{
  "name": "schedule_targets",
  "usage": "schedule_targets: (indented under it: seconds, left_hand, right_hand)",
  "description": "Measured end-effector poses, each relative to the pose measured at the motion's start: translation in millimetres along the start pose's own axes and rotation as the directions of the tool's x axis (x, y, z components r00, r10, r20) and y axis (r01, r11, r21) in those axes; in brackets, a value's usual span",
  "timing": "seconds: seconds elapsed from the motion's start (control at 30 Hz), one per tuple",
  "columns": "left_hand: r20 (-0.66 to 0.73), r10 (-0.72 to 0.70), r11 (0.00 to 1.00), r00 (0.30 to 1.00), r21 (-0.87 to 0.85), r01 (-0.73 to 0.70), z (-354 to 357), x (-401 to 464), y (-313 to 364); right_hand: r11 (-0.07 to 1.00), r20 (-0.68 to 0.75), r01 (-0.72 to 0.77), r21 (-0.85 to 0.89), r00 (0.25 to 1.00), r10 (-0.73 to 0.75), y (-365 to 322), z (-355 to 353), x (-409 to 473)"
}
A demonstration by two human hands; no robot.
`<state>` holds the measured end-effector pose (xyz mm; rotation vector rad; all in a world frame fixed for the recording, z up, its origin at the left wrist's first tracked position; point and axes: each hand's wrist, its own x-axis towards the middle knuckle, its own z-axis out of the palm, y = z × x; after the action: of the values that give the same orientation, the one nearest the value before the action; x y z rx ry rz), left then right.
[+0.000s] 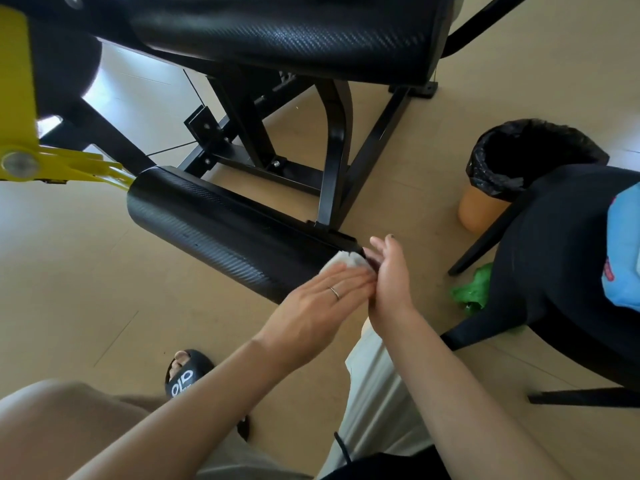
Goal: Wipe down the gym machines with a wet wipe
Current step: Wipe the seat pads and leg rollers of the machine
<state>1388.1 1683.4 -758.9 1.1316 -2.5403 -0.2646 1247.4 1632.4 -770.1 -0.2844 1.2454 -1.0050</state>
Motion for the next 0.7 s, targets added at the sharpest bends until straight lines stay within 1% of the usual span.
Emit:
schedule_targets:
  seconds: [0.07, 0.1, 0.13, 0.17, 0.23, 0.27, 0.33, 0.4, 0.47, 0.5, 0.57, 0.63, 0.7]
  left_hand:
    - [0.032, 0.065, 0.998, 0.997, -0.008, -0.065, -9, -1, -2]
    - [0.049, 0.044, 0.999, 0.998, -0.012, -0.044, -16, -3, -8]
    - [0.06, -0.028, 1.0, 0.998, 0.002, 0.028, -23, -5, -16]
    - [0.062, -0.135, 0.991, 0.989, 0.034, 0.133, -32, -9, -27]
    - [0.036, -0.323, 0.942, 0.946, 0.106, 0.318, -49, -20, -53]
    - [0.015, -0.39, 0.914, 0.921, 0.127, 0.385, -57, -27, -66]
    - [-0.057, -0.485, 0.865, 0.873, 0.118, 0.488, -71, -34, -87]
    - [-0.125, -0.533, 0.836, 0.837, 0.072, 0.544, -79, -34, -101]
    - [-0.123, -0.542, 0.836, 0.831, 0.021, 0.548, -77, -31, -103]
    - [-0.104, -0.531, 0.845, 0.841, -0.001, 0.534, -74, -30, -101]
    - [-0.06, -0.495, 0.869, 0.867, -0.023, 0.494, -70, -29, -95]
    - [-0.024, -0.456, 0.89, 0.89, -0.019, 0.456, -68, -28, -89]
    - [0.011, -0.424, 0.906, 0.906, -0.001, 0.424, -66, -26, -83]
  right_hand:
    - [0.998, -0.011, 0.011, -0.058, 1.0, -0.012, 1, 4, -3]
    - [0.998, -0.01, 0.004, -0.066, 1.0, -0.005, 1, 6, -4]
    - [0.997, -0.003, -0.004, -0.08, 1.0, 0.004, 1, 7, -4]
    - [0.996, 0.01, -0.008, -0.091, 1.0, 0.009, 2, 9, -3]
    - [0.992, 0.023, -0.008, -0.129, 1.0, 0.011, 3, 13, -8]
    - [0.982, 0.028, 0.023, -0.186, 0.999, -0.018, 6, 15, -9]
    - [0.916, 0.041, 0.174, -0.361, 0.984, -0.171, 15, 19, -9]
    - [0.848, 0.045, 0.281, -0.448, 0.955, -0.293, 25, 23, -11]
    - [0.811, 0.043, 0.337, -0.478, 0.931, -0.361, 34, 23, -8]
    - [0.791, 0.042, 0.355, -0.498, 0.921, -0.387, 39, 22, -6]
    - [0.712, 0.073, 0.433, -0.553, 0.876, -0.477, 48, 19, -6]
    - [0.581, 0.147, 0.54, -0.609, 0.797, -0.586, 61, 15, -10]
    - [0.427, 0.248, 0.636, -0.643, 0.7, -0.67, 74, 8, -13]
